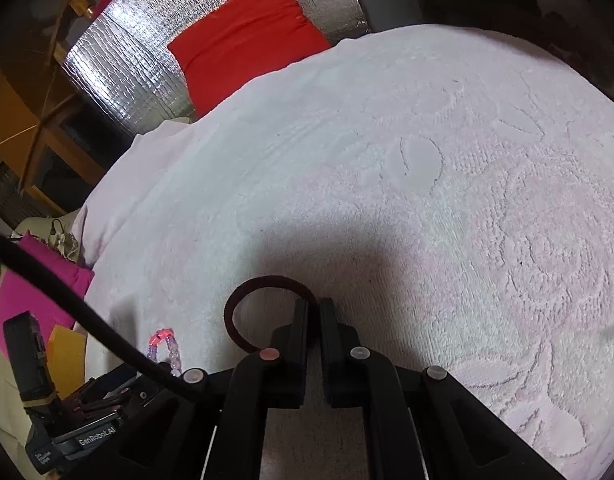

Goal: Organize jewelry
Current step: 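Close the left tool on the pink-and-clear bead bracelet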

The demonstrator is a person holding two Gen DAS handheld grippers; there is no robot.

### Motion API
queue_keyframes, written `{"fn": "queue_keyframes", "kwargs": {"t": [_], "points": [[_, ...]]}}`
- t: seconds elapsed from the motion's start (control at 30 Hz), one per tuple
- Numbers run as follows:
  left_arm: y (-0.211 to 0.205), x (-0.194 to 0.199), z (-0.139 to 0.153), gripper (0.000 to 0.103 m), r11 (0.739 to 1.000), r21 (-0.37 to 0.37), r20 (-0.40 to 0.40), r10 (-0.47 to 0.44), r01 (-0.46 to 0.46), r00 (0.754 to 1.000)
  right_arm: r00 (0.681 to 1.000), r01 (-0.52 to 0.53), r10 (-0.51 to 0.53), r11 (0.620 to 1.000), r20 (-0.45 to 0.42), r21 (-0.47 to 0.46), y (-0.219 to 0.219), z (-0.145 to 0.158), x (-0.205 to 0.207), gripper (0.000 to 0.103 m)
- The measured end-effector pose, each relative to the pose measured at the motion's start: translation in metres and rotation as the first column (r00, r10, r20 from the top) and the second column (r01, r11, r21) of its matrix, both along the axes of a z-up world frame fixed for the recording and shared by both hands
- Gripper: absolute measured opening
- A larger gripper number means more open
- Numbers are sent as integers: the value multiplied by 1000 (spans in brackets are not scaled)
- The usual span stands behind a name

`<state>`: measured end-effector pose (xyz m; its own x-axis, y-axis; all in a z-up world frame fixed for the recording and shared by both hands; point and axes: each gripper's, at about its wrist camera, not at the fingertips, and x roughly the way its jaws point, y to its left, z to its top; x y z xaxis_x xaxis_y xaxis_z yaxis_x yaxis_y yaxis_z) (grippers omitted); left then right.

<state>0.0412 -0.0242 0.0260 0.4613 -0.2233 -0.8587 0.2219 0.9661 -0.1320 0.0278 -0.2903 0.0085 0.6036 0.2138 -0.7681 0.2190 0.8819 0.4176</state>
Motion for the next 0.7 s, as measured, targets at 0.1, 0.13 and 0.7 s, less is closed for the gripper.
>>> {"fn": "queue_keyframes", "kwargs": {"t": [0.1,0.13,0.7], "points": [[-5,-2,4,60,1000,8,27,-23,23,999,1000,-2,2,1000,-18,-10,2,2,4,8],[-6,-2,4,56,1000,8,34,-27,27,999,1000,-2,1,1000,-22,-14,3,2,5,8],[-1,-7,19,7,996,-27,82,-87,90,993,1000,-27,26,997,-9,-72,20,10,10,7]]}}
